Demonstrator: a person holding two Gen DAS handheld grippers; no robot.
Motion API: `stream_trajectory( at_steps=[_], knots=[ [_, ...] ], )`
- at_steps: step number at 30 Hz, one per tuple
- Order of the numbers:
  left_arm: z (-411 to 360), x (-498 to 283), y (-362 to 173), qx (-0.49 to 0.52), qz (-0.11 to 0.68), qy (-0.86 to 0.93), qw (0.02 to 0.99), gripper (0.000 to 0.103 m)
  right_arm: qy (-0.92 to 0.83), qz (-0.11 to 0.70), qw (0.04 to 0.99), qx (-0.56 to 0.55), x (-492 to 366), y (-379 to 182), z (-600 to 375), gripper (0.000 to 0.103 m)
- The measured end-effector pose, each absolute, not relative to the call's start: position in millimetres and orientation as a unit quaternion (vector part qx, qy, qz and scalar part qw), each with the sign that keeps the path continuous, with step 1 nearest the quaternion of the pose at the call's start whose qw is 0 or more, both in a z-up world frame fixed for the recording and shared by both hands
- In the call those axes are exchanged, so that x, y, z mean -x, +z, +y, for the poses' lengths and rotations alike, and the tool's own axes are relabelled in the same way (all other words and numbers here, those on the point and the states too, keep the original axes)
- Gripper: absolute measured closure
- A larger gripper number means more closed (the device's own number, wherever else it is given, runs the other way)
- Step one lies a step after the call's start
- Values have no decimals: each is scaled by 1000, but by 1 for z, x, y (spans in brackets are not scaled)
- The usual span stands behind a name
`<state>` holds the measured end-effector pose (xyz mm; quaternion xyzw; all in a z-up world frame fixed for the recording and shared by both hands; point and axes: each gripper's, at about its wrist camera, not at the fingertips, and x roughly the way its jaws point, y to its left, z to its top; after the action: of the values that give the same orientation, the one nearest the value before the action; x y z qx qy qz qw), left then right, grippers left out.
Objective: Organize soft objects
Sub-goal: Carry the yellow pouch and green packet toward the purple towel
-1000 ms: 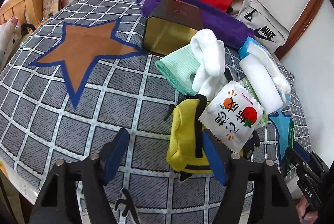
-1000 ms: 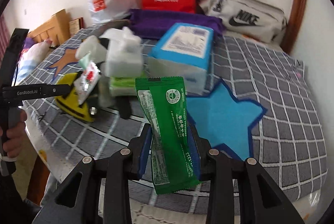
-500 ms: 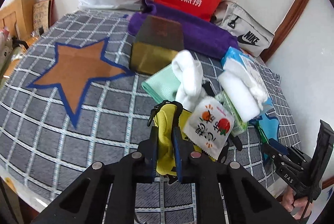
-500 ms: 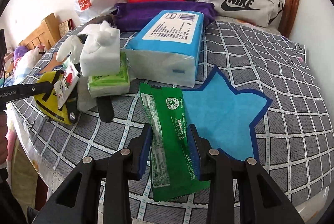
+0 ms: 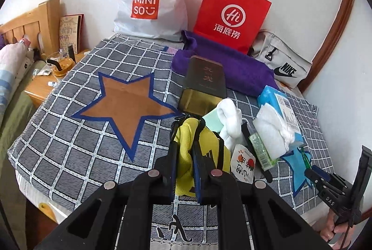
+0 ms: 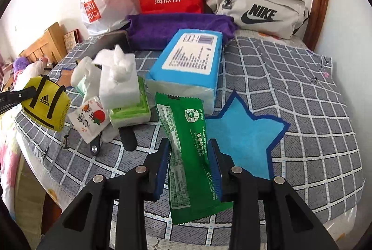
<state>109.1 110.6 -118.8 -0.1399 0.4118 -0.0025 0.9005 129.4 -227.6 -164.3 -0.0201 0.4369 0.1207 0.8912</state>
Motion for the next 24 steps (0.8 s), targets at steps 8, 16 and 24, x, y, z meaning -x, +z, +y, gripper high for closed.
stream_trajectory(
  at_steps=[8,16,24],
  knots=[
    [114,-116,-99,145,398,0,906,91,119,414,902,11,-127,-129,-230,70],
    [108,-138,-75,139,382,0,914,91,122,400,908,-2,-144,-104,-231,70],
    [106,-169,-52,133,364,3,922,91,128,383,915,-6,-175,-85,-230,70]
  ],
)
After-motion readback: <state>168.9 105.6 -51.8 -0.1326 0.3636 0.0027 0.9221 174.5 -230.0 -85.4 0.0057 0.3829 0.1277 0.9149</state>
